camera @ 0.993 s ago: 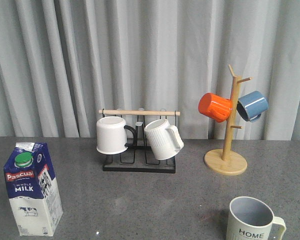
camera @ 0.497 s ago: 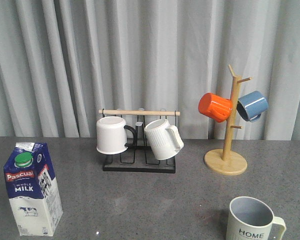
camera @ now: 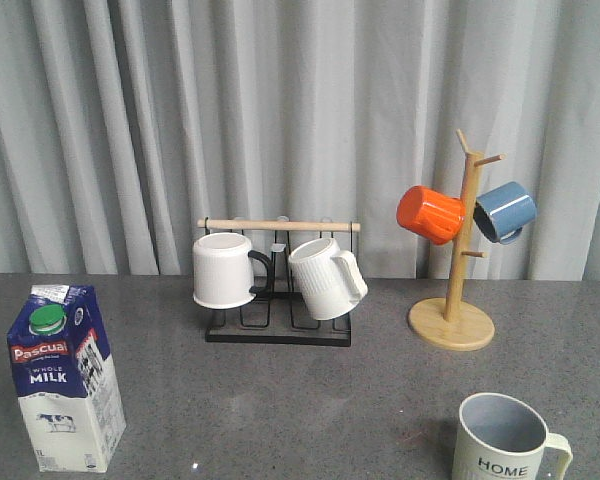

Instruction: Place milk next to cup

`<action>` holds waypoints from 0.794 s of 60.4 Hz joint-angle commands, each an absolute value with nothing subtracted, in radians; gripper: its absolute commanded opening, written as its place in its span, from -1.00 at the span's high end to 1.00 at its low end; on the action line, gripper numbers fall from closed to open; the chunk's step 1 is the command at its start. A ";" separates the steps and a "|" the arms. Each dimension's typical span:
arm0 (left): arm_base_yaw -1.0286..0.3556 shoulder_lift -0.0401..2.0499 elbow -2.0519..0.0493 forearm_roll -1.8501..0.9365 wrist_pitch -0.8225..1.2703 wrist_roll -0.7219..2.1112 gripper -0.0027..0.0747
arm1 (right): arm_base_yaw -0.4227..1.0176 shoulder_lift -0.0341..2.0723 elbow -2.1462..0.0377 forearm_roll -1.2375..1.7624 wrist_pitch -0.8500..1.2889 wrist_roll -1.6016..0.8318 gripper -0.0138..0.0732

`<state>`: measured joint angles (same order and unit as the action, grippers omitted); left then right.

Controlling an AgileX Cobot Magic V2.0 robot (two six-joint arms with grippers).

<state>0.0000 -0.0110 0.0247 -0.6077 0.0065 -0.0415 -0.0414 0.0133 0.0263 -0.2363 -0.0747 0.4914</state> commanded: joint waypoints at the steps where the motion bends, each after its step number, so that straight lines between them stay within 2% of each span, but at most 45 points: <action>1: 0.001 -0.024 0.041 -0.640 -0.038 -0.054 0.53 | -0.046 0.061 -0.007 -0.236 -0.129 0.527 0.25; 10: 0.001 -0.024 0.041 -0.665 -0.037 -0.054 0.06 | -0.046 0.110 -0.007 -0.234 -0.144 0.572 -0.27; 17: 0.001 -0.024 0.041 -0.686 -0.089 -0.054 -0.13 | -0.046 0.118 -0.007 -0.230 -0.224 0.581 -0.50; 22: 0.000 -0.024 0.036 -0.762 -0.133 -0.054 -0.13 | -0.046 0.118 -0.009 -0.224 -0.312 0.637 -0.51; 28: 0.000 -0.022 -0.023 -0.750 -0.066 -0.044 -0.13 | -0.046 0.118 -0.071 -0.278 -0.279 0.653 -0.48; 38: 0.000 -0.003 -0.243 -0.595 0.145 0.037 -0.13 | -0.046 0.168 -0.373 -0.461 0.000 0.654 -0.48; 48: 0.000 0.174 -0.495 -0.419 0.322 0.037 -0.13 | -0.045 0.363 -0.694 -0.457 0.253 0.492 -0.48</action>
